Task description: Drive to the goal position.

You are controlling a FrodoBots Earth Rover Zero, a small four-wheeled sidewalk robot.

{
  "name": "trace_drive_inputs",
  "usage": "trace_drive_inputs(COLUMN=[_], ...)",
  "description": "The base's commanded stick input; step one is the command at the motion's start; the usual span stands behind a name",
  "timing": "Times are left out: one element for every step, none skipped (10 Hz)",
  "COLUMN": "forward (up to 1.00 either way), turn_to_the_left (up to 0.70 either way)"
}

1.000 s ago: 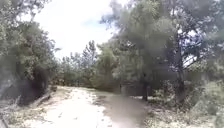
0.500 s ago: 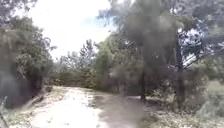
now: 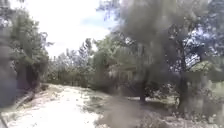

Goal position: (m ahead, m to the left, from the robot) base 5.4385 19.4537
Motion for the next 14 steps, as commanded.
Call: trace_drive_inputs(forward=[0.57, 0.54, 0.54, 0.54, 0.51, 0.51, 0.51, 0.51, 0.51, 0.51, 0.51, 0.51, 0.51, 0.51], turn_to_the_left=[0.0, 0.0, 0.0, 0.0, 0.0, 0.11, 0.45, 0.51, 0.51, 0.51, 0.51, 0.51, 0.51, 0.51])
